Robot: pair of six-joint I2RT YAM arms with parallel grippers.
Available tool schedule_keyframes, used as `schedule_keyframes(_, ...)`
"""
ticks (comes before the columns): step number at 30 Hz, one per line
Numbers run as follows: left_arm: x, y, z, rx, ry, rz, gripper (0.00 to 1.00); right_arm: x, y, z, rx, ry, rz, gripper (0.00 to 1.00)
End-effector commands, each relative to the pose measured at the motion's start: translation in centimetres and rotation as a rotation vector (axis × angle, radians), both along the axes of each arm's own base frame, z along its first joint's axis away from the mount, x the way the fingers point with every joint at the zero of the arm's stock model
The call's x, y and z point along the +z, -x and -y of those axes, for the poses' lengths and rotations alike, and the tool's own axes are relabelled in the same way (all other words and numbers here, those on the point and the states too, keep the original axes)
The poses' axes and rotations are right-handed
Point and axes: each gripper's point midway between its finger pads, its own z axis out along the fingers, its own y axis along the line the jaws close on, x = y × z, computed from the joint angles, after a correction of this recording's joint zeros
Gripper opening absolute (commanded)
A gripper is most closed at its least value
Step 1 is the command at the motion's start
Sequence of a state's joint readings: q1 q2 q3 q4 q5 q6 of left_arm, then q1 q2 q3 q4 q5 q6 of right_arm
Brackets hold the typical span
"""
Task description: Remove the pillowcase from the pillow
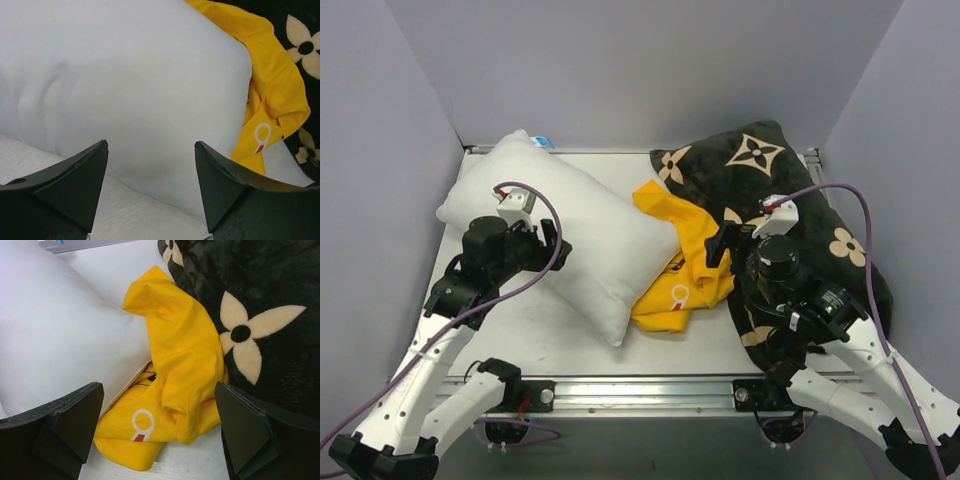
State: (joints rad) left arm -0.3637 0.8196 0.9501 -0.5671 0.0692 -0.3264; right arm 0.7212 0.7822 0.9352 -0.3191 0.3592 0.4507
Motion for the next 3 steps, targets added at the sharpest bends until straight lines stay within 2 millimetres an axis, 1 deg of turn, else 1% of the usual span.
schedule_keyframes(1,1.82,-0.06,0.82,-0.046,0.034,0.079,0.78,-0.02,-0.57,0.47,-0.036,0.023,0.006,1.00)
schedule_keyframes(3,1.75,0.06,0.82,-0.049,0.035,0.083,0.78,-0.11,-0.76,0.11,-0.028,0.026,0.002,1.00)
